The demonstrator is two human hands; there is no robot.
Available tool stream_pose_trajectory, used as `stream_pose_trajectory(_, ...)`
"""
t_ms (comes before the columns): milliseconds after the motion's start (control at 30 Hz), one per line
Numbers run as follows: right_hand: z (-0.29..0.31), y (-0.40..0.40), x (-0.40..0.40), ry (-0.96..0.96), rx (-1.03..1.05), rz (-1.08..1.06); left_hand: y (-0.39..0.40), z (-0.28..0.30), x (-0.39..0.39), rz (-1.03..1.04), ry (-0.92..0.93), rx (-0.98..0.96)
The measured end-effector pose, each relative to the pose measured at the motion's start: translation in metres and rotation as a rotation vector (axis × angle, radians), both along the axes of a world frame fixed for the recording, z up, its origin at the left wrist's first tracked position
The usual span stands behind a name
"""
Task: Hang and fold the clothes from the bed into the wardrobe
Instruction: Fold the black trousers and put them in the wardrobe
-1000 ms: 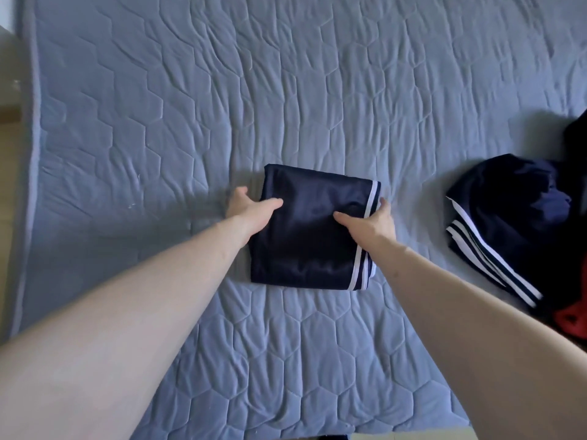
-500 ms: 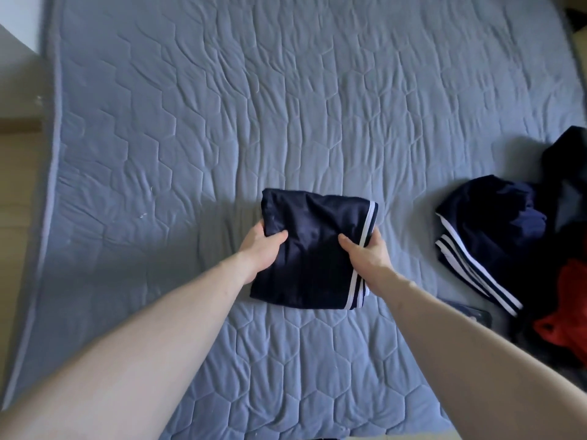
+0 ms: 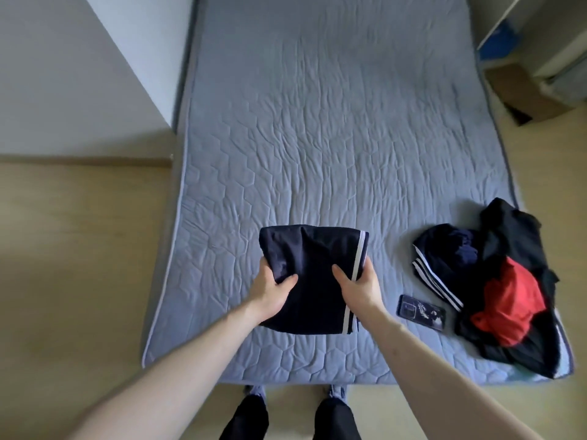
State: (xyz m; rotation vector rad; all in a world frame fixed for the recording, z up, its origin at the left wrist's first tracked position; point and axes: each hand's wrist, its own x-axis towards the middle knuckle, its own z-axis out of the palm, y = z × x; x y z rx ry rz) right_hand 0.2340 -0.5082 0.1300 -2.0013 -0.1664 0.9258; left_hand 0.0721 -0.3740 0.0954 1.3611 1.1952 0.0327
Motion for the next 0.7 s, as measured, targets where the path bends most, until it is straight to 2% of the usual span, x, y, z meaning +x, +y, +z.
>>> stream_pose_trajectory(100, 0.06, 0.007, -0.036, -0.02, 0.026, 0.066, 0.001, 0.062, -0.044, 0.071, 0.009, 0.072)
stream_pose_trajectory(267, 0.136, 0.039, -0.095, -0.013, 0.119, 0.215, 0.014, 0.148, -0.116, 0.343, 0.015, 0.082)
stream_pose_trajectory(400, 0.167, 0.073, -0.13, 0.024, 0.18, 0.386, 0.022, 0.192, -0.167, 0.572, -0.142, -0.095)
stream_pose_trajectory(500, 0.191, 0.104, -0.162, 0.038, 0.217, 0.528, 0.026, 0.224, -0.213, 0.612, -0.287, -0.26)
stream_pose_trajectory(700, 0.245, 0.185, -0.252, 0.047, 0.326, 0.725, 0.053, 0.286, -0.309, 0.81, -0.374, -0.035)
